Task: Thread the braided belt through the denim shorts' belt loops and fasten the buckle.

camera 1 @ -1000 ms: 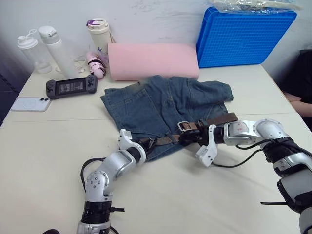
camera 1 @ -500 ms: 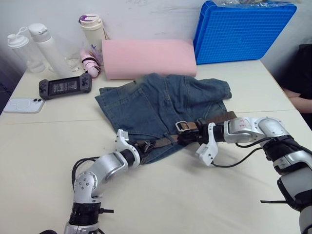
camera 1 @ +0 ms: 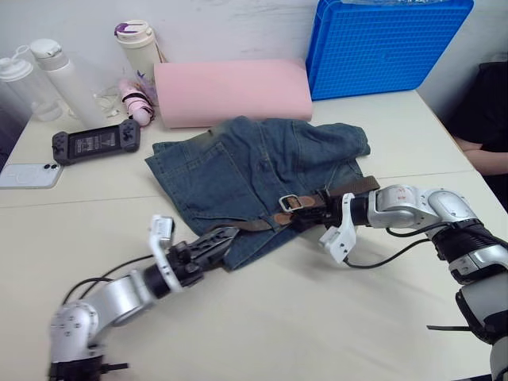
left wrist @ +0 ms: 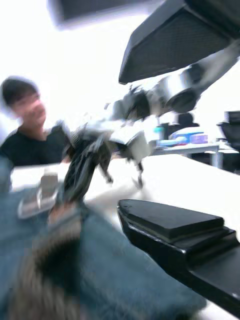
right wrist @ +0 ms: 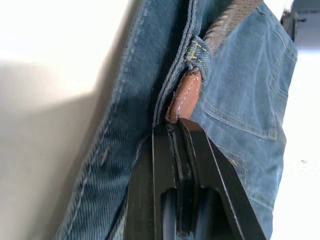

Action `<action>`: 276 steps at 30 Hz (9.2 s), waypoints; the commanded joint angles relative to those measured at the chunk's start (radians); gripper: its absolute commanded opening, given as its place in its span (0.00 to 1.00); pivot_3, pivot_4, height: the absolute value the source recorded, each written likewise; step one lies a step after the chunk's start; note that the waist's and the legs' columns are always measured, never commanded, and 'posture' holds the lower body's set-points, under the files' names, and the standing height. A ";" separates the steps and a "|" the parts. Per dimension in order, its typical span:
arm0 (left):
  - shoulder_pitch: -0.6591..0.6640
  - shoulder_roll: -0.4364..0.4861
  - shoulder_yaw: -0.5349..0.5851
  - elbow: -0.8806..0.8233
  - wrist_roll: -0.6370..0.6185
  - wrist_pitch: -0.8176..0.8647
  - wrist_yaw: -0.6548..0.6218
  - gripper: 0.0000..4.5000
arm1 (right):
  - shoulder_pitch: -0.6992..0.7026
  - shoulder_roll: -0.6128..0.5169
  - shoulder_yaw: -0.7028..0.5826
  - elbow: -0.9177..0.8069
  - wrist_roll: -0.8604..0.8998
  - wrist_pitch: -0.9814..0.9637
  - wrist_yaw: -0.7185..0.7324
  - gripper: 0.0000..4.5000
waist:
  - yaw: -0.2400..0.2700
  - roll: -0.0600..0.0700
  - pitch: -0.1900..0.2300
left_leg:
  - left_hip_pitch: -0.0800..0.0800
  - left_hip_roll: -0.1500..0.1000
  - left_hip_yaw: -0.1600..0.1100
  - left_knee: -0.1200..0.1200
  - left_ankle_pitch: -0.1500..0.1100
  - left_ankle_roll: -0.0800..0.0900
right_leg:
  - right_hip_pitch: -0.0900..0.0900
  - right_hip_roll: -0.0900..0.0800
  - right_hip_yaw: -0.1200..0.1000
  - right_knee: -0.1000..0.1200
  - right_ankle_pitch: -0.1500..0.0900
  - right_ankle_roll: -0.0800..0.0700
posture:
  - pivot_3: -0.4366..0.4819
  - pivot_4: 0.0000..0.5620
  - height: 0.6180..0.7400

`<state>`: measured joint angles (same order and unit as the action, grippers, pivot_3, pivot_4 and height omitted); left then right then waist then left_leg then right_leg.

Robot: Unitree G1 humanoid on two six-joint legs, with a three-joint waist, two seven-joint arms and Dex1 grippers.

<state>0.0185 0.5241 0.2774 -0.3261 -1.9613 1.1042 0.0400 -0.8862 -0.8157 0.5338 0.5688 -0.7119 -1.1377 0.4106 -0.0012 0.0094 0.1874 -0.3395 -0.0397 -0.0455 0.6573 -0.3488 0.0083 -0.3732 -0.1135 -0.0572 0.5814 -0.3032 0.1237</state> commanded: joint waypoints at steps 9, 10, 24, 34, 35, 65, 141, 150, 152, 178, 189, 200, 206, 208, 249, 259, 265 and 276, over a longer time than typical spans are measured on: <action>0.039 0.246 0.159 -0.097 0.273 -0.049 -0.476 0.89 | 0.031 -0.149 -0.026 -0.208 0.436 0.030 0.302 0.00 | -0.003 0.000 0.005 | -0.001 0.000 -0.001 -0.001 0.000 0.000 | -0.002 -0.001 0.008 0.001 0.000 -0.001 | 0.48 0.27 1.00; 0.042 0.256 0.166 -0.100 0.330 -0.068 -0.520 0.89 | 0.030 -0.145 -0.034 -0.221 0.427 0.029 0.308 0.00 | -0.003 0.000 0.005 | -0.001 0.000 -0.001 -0.001 0.000 0.000 | -0.003 -0.001 0.008 0.001 0.000 -0.001 | 0.48 0.27 1.00; -0.067 0.257 0.136 -0.070 0.686 -0.262 -0.702 0.89 | -0.236 -0.124 -0.073 0.069 0.059 -0.116 0.181 0.00 | -0.003 0.000 0.006 | -0.005 0.000 -0.001 -0.005 0.000 0.000 | -0.009 -0.002 0.009 0.001 -0.002 -0.003 | 0.48 0.27 1.00; -0.295 0.269 -0.071 -0.002 1.002 -0.305 -0.632 0.89 | -0.447 -0.141 -0.036 0.348 -0.062 -0.162 0.107 0.00 | -0.006 0.000 0.005 | -0.015 0.000 0.000 0.001 0.000 -0.001 | -0.021 -0.001 0.008 0.010 -0.001 -0.003 | 0.48 0.27 1.00; -0.329 0.263 -0.101 0.006 1.045 -0.323 -0.634 0.89 | -0.455 -0.141 -0.034 0.360 -0.062 -0.164 0.107 0.00 | -0.006 0.000 0.005 | -0.015 -0.001 0.001 0.001 0.001 -0.001 | -0.021 0.000 0.007 0.009 -0.001 -0.003 | 0.48 0.27 1.00; -0.536 0.176 -0.181 0.022 1.252 -0.332 -0.702 0.90 | -0.005 -0.025 -0.161 -0.026 0.054 0.221 0.044 0.64 | -0.003 0.002 0.006 | -0.016 0.000 0.001 0.008 0.001 0.001 | -0.021 0.000 0.005 0.017 0.002 -0.001 | 0.48 0.27 1.00; -0.851 -0.335 -0.495 0.380 1.888 -0.557 -0.525 0.00 | 0.269 -0.128 -0.406 -0.567 0.751 0.988 0.645 0.90 | 0.028 0.001 0.006 | -0.020 -0.002 0.003 0.022 0.001 0.003 | -0.021 -0.001 0.006 0.025 0.003 0.001 | 0.48 0.27 1.00; -0.799 -0.285 -0.545 0.354 1.892 -0.578 -0.622 0.00 | 0.459 -0.045 -0.387 -0.743 0.793 1.184 0.587 0.64 | 0.028 0.001 0.005 | -0.022 -0.002 0.002 0.025 0.000 0.004 | -0.022 -0.001 0.005 0.026 0.003 0.002 | 0.48 0.27 1.00; -0.781 -0.274 -0.560 0.341 1.904 -0.582 -0.636 0.00 | 0.470 -0.030 -0.395 -0.755 0.759 1.194 0.547 0.45 | 0.027 0.001 0.005 | -0.022 -0.003 0.002 0.026 0.000 0.004 | -0.022 -0.001 0.006 0.027 0.004 0.003 | 0.48 0.27 1.00; -0.700 -0.176 -0.551 0.269 1.931 -0.570 -0.660 0.00 | 0.347 0.037 -0.320 -0.461 0.489 0.966 0.424 0.76 | 0.024 0.000 0.005 | -0.021 -0.003 0.002 0.026 0.000 0.004 | -0.023 -0.001 0.007 0.028 0.004 0.003 | 0.48 0.27 1.00; -0.685 -0.197 -0.557 0.241 1.934 -0.558 -0.641 0.00 | 0.272 0.041 -0.353 -0.436 0.582 1.018 0.504 0.76 | 0.024 0.000 0.005 | -0.021 -0.003 0.002 0.026 0.000 0.004 | -0.023 -0.001 0.007 0.028 0.004 0.003 | 0.48 0.27 1.00; -0.688 -0.211 -0.562 0.242 1.941 -0.556 -0.634 0.00 | 0.257 -0.011 -0.342 -0.467 0.643 1.104 0.678 0.76 | 0.025 0.000 0.005 | -0.021 -0.003 0.002 0.026 0.000 0.004 | -0.023 -0.001 0.007 0.028 0.004 0.003 | 0.48 0.27 1.00; -0.685 -0.210 -0.559 0.243 1.942 -0.560 -0.631 0.00 | 0.248 -0.014 -0.351 -0.512 0.698 1.176 0.736 0.76 | 0.025 0.000 0.005 | -0.021 -0.003 0.002 0.026 0.000 0.004 | -0.023 -0.001 0.007 0.028 0.004 0.003 | 0.48 0.27 1.00; -0.682 -0.210 -0.559 0.241 1.942 -0.561 -0.630 0.00 | 0.249 -0.008 -0.343 -0.511 0.686 1.172 0.721 0.76 | 0.026 0.000 0.005 | -0.021 -0.003 0.002 0.026 0.000 0.004 | -0.023 -0.001 0.007 0.028 0.004 0.003 | 0.48 0.27 1.00; -0.586 -0.230 -0.306 0.099 1.708 -0.317 -0.611 0.00 | 0.256 0.174 -0.334 -0.391 0.634 1.170 0.495 0.36 | 0.022 0.000 0.005 | -0.021 -0.003 0.002 0.026 0.000 0.004 | -0.024 -0.001 0.007 0.029 0.004 0.003 | 0.48 0.27 1.00; -0.520 -0.093 -0.416 0.033 1.718 -0.327 -0.691 0.00 | 0.236 0.198 -0.370 -0.385 0.685 1.284 0.488 0.01 | 0.021 0.000 0.005 | -0.021 -0.003 0.002 0.025 0.000 0.004 | -0.024 -0.001 0.007 0.029 0.003 0.002 | 0.48 0.27 1.00; -0.524 -0.119 -0.438 0.031 1.713 -0.306 -0.659 0.00 | 0.209 0.217 -0.388 -0.451 0.746 1.374 0.499 0.01 | 0.021 0.000 0.005 | -0.021 -0.003 0.002 0.025 0.000 0.004 | -0.024 -0.001 0.007 0.029 0.003 0.002 | 0.48 0.27 1.00; -0.615 -0.260 -0.405 0.103 1.731 -0.336 -0.501 0.00 | 0.245 0.221 -0.378 -0.597 0.786 1.471 0.506 0.01 | 0.023 0.000 0.005 | -0.021 -0.003 0.002 0.025 0.000 0.004 | -0.024 -0.001 0.007 0.029 0.004 0.002 | 0.48 0.27 1.00</action>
<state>-0.5784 0.2823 -0.1366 -0.2074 -0.2273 0.7955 -0.4762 -0.6426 -0.5998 0.1804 0.0331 0.0406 0.3296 0.9094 0.0216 0.0098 0.1920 -0.3608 -0.0430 -0.0437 0.6825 -0.3484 0.0125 -0.3972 -0.1144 -0.0499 0.6106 -0.2997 0.1261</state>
